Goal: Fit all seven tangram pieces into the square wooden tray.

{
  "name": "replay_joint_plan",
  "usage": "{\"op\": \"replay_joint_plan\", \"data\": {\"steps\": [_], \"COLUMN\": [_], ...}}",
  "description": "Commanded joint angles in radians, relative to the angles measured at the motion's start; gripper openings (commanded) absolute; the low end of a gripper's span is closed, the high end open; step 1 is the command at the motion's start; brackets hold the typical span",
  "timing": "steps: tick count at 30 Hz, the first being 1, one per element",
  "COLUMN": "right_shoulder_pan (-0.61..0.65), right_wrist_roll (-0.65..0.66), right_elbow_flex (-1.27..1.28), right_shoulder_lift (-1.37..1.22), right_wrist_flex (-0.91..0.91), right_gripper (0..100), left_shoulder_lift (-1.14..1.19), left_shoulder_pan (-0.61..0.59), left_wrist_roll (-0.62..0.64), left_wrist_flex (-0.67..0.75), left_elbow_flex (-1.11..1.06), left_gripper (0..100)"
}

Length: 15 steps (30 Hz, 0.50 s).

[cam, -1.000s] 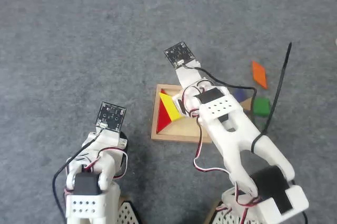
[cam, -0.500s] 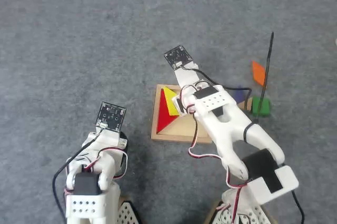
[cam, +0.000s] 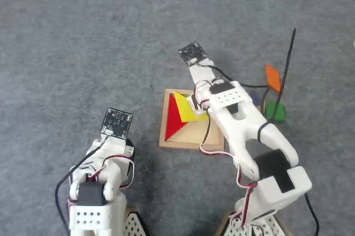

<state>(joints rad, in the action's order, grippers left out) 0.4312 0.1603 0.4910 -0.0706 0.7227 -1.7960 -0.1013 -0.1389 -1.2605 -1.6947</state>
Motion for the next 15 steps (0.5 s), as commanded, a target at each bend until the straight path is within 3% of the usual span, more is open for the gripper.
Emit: {"op": "replay_joint_plan", "data": {"steps": [1, 8, 15], "right_shoulder_pan": [0.024, 0.041, 0.071], "right_wrist_roll": [-0.026, -0.026, -0.023], "right_elbow_flex": [0.026, 0.304, 0.368], "right_shoulder_lift": [0.189, 0.498, 0.463], "right_wrist_flex": [-0.001, 0.021, 0.004], "right_gripper": [25.2, 25.2, 25.2], "left_shoulder_lift": [-0.021, -0.021, -0.021], "left_shoulder_pan": [-0.002, -0.002, -0.002], "left_wrist_roll": [-0.011, -0.011, -0.011], "left_wrist_flex": [-0.003, -0.003, -0.003], "left_elbow_flex": [0.012, 0.012, 0.012], "left_gripper": [9, 9, 9]}}
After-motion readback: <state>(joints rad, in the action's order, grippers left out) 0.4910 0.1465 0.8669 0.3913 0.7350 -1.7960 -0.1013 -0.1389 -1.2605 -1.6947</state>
